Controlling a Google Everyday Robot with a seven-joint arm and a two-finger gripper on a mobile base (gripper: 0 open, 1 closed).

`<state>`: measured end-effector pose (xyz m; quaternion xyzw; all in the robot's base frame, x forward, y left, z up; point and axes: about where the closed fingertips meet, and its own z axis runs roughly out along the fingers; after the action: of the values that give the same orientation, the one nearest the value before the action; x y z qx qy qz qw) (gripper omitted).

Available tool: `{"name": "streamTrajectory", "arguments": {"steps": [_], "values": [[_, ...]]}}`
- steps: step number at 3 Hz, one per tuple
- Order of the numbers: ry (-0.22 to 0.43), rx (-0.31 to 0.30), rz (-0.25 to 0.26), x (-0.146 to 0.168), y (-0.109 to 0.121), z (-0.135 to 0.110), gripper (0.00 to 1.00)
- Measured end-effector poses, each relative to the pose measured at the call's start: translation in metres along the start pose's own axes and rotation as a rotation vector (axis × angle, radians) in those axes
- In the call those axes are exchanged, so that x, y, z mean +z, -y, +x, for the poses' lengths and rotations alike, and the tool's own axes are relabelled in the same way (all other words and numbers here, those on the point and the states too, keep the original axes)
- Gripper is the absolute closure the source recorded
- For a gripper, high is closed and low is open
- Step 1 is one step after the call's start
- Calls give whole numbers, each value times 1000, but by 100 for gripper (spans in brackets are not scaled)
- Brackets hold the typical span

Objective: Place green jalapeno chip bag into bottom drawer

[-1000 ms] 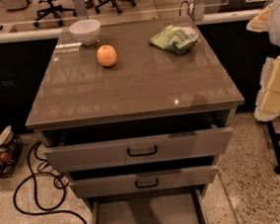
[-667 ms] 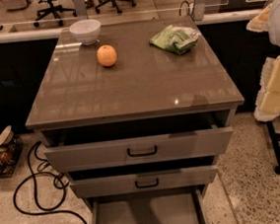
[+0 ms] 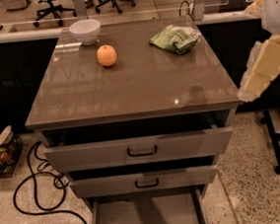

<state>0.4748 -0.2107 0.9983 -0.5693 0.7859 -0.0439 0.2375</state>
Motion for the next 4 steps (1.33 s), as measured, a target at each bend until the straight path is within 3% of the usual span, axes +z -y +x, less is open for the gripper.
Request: {"name": "streamTrajectory", "arguments": {"steps": [2, 3, 4], "values": [[236, 197, 140, 14, 61, -17, 0], [262, 204, 173, 11, 69, -22, 0], [263, 204, 173, 11, 69, -22, 0]]}}
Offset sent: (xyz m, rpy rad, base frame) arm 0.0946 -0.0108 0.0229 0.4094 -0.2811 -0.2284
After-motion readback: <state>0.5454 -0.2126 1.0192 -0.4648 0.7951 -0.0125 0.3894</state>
